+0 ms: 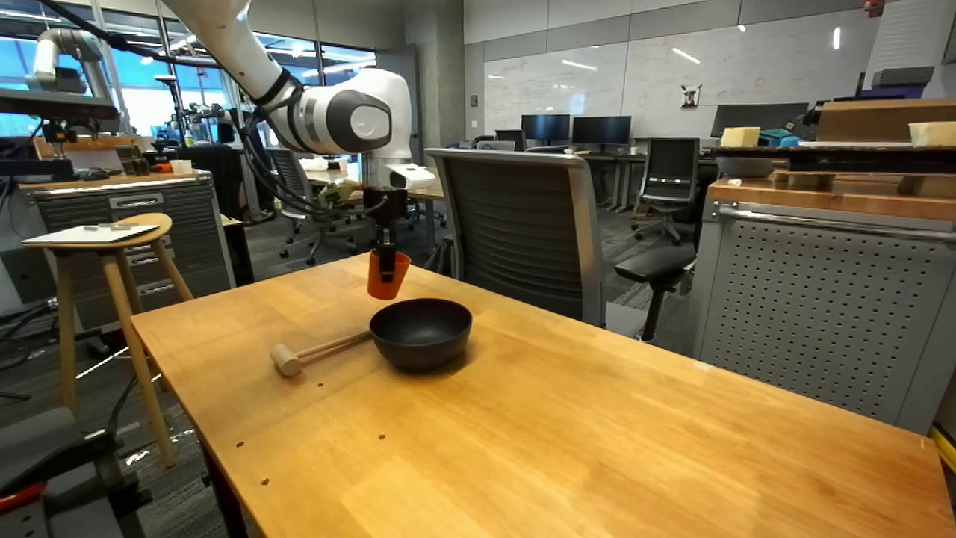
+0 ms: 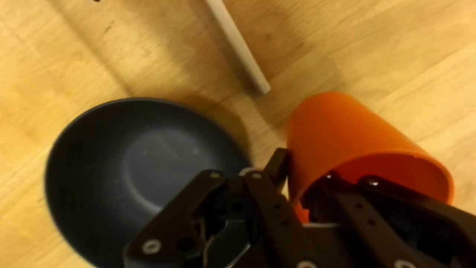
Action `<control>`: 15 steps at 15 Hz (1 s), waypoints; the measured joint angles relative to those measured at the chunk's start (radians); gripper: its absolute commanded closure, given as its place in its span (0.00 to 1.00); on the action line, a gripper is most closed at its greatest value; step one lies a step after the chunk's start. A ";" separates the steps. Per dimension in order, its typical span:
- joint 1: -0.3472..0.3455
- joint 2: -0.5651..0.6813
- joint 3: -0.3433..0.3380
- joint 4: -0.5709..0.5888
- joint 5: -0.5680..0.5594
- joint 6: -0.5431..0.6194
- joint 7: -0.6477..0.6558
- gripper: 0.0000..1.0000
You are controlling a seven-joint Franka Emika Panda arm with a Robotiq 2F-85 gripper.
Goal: Put the cup in the bowl
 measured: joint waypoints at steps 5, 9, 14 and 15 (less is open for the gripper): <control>-0.075 -0.156 -0.054 -0.168 0.000 0.083 0.123 0.91; -0.090 -0.142 -0.074 -0.229 -0.022 0.207 0.304 0.92; -0.049 -0.040 -0.124 -0.253 -0.150 0.310 0.547 0.65; -0.040 -0.021 -0.133 -0.253 -0.166 0.312 0.579 0.65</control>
